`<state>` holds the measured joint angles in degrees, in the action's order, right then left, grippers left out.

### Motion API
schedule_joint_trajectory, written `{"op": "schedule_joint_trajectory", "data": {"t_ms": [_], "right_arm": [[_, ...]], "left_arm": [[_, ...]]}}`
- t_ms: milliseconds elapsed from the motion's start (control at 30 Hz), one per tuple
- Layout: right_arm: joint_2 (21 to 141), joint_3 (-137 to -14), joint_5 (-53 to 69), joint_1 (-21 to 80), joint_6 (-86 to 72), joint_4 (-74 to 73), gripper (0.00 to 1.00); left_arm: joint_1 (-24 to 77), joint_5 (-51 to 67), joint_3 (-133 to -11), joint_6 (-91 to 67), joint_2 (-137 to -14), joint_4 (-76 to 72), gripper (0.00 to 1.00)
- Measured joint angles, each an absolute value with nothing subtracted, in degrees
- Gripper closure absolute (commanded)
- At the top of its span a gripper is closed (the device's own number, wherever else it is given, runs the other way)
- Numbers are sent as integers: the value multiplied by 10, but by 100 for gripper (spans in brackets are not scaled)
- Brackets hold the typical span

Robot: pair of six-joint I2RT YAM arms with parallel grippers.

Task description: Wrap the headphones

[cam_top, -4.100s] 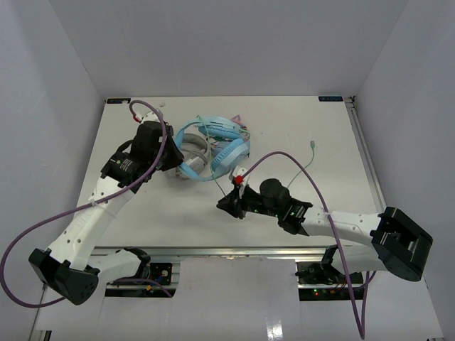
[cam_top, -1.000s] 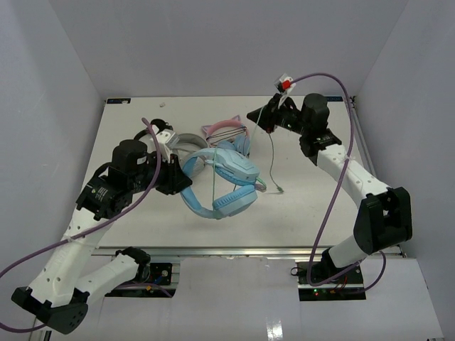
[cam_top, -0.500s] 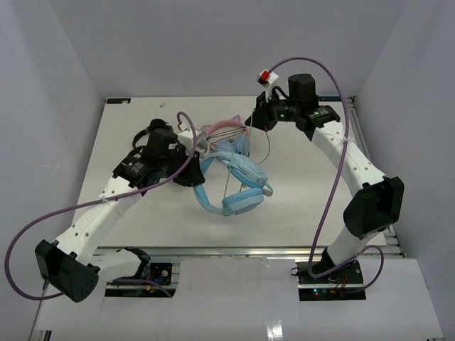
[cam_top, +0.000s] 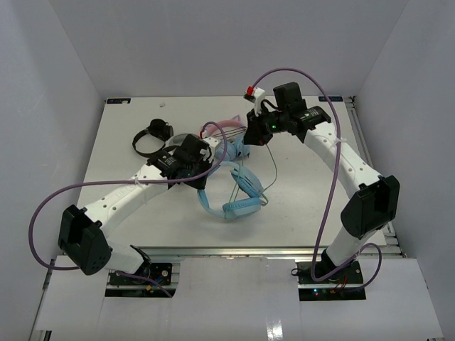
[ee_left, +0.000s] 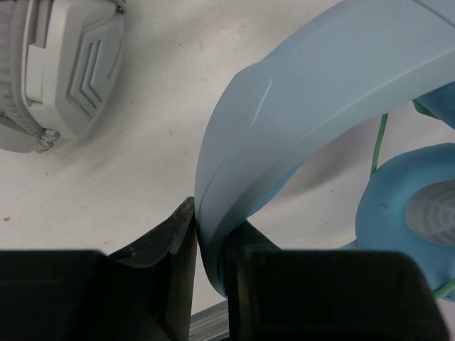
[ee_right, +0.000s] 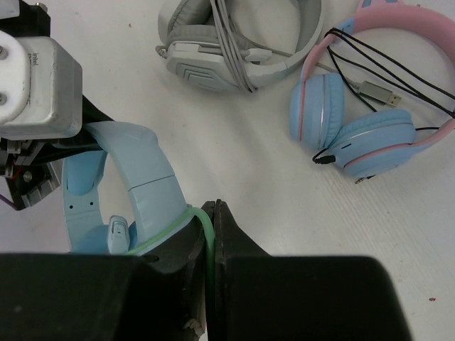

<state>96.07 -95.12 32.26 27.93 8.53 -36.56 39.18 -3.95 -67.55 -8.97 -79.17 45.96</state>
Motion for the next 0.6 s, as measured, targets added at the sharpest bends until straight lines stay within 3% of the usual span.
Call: {"op": "schedule_joint_trajectory", "data": {"t_ms": [600], "right_arm": [[944,-920,313,344,61,-370,92]], "left_arm": [[400,-198,-698,-152,-851,467,100]]}}
